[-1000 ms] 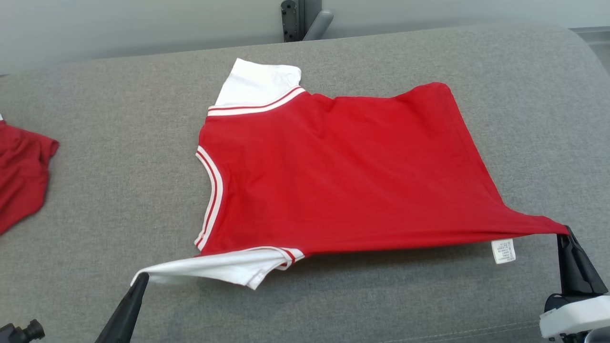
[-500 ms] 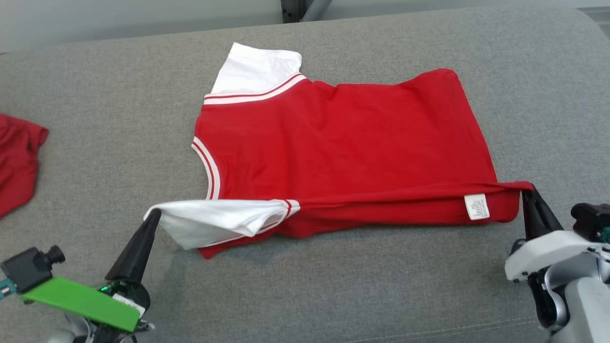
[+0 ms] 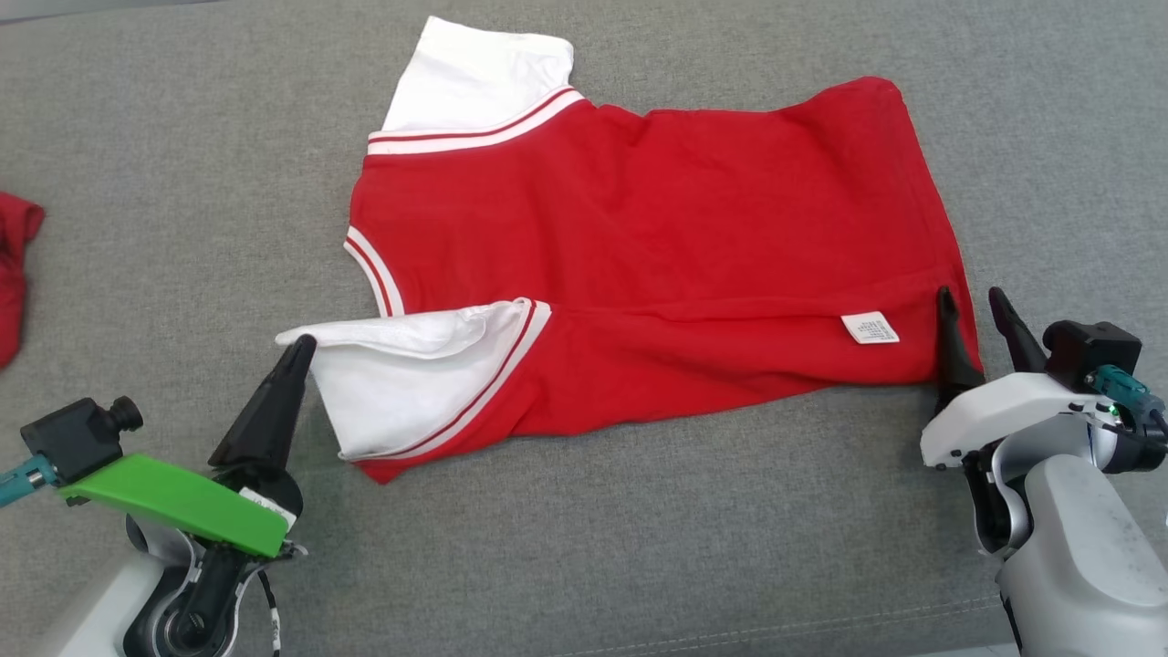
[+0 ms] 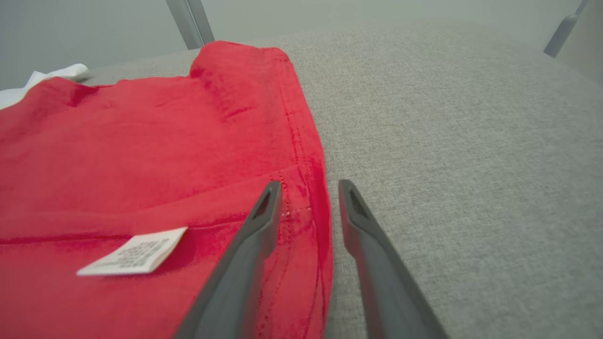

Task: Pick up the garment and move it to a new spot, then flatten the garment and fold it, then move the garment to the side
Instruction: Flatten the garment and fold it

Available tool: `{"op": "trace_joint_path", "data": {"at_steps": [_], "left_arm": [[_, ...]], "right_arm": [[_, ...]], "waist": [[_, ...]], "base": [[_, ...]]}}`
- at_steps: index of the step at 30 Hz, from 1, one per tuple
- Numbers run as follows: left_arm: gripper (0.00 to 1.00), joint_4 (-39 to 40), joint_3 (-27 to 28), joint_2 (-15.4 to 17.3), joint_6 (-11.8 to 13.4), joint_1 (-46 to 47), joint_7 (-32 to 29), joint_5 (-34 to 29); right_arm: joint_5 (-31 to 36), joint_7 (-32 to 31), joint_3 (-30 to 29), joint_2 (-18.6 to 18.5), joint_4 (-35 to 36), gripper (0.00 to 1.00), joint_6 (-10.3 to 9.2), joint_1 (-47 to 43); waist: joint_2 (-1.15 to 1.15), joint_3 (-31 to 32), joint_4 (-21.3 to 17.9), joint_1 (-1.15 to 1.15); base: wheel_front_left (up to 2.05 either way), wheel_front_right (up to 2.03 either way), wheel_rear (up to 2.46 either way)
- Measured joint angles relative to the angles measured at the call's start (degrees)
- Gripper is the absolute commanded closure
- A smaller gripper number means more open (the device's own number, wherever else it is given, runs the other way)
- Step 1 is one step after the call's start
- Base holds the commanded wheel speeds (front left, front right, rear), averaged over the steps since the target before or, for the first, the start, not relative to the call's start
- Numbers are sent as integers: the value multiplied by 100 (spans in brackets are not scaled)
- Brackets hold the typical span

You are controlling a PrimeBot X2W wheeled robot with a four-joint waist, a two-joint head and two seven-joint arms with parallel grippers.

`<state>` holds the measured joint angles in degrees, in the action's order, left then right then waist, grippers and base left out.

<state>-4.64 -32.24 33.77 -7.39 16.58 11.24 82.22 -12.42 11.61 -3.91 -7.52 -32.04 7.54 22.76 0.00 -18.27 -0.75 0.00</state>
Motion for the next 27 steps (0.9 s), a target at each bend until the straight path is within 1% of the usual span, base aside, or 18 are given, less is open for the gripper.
{"op": "trace_joint_path", "data": {"at_steps": [2, 5, 8, 12, 13, 17, 21, 23, 27], "left_arm": [[0, -10, -37, 0, 0, 43, 52, 30], [0, 10, -55, 16, 0, 45, 163, 78], [0, 156, 19, 23, 0, -92, 260, 101], [0, 359, 36, 32, 0, -603, 323, 168], [0, 359, 36, 32, 0, -603, 323, 168], [0, 424, -203, 171, 0, -1092, 328, 79], [0, 267, -452, 157, 0, -1282, 174, 96], [0, 55, -530, 94, 10, -1271, 49, 113], [0, -446, -675, -176, 74, -957, -179, 148]], "right_arm": [[-15, 154, 32, 0, -62, 0, 0, 50], [-183, 320, 116, 5, 104, 0, 0, 40], [-292, 342, 55, 40, 695, 0, -1, -161], [-403, 345, 8, 140, 1372, 0, 0, -731], [-403, 345, 8, 140, 1372, 0, 0, -731], [-559, 345, -103, 221, 1834, 0, -1, -1220], [-722, 345, -240, 293, 2126, 0, -1, -1622], [-769, 345, -274, 313, 2221, 0, -2, -1746], [-776, 345, -250, 357, 2302, 0, -1, -1870]], "waist": [[0, -51, 5, 0], [0, -57, 21, 0], [0, 8, 20, 0], [0, 128, 6, 0], [0, 128, 6, 0], [0, 262, -9, 0], [0, 363, -9, 0], [0, 374, -2, 0], [0, 342, -23, 0]], "base": [[0, 0, 0], [0, 0, 0], [0, 0, 0], [0, 0, 0], [0, 0, 0], [0, 0, 0], [0, 0, 0], [0, 0, 0], [0, 0, 0]]}}
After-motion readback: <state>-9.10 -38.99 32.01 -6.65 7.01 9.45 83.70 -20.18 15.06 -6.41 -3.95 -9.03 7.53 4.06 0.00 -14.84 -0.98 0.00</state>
